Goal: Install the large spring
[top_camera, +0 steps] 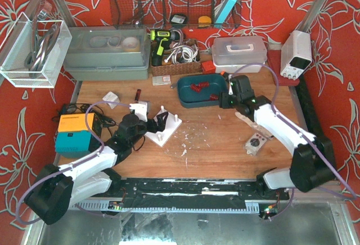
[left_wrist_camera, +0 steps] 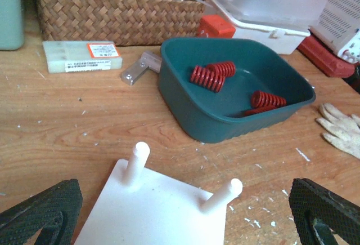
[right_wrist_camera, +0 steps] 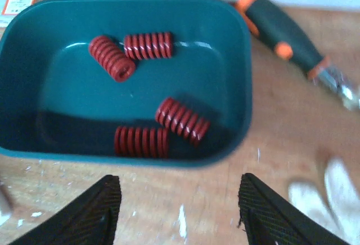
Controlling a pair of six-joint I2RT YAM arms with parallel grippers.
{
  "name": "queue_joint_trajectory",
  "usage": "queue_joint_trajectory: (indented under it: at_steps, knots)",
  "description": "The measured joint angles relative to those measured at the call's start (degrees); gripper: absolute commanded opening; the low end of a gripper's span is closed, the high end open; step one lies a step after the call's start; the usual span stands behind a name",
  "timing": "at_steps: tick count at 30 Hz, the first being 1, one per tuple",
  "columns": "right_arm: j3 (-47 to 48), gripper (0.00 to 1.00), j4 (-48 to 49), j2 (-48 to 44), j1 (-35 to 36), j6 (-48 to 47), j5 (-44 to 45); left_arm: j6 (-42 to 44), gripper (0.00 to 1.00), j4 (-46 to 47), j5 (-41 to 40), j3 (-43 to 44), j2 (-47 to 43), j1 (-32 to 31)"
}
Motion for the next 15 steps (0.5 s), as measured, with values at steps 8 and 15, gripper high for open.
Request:
queue_joint_trajectory:
  at_steps: [8, 15]
  knots:
    - [15.04, 0.43, -0.87, 16.17, 1.18, -12.24, -1.55, 0.22, 1.00, -0.17, -0.55, 0.04, 0.46, -0.04]
    - [20.74, 0.41, -0.24, 25.46, 4.85, -18.97, -1.90, 0.17, 1.00, 0.02, -0.87, 0.04, -3.15, -0.11]
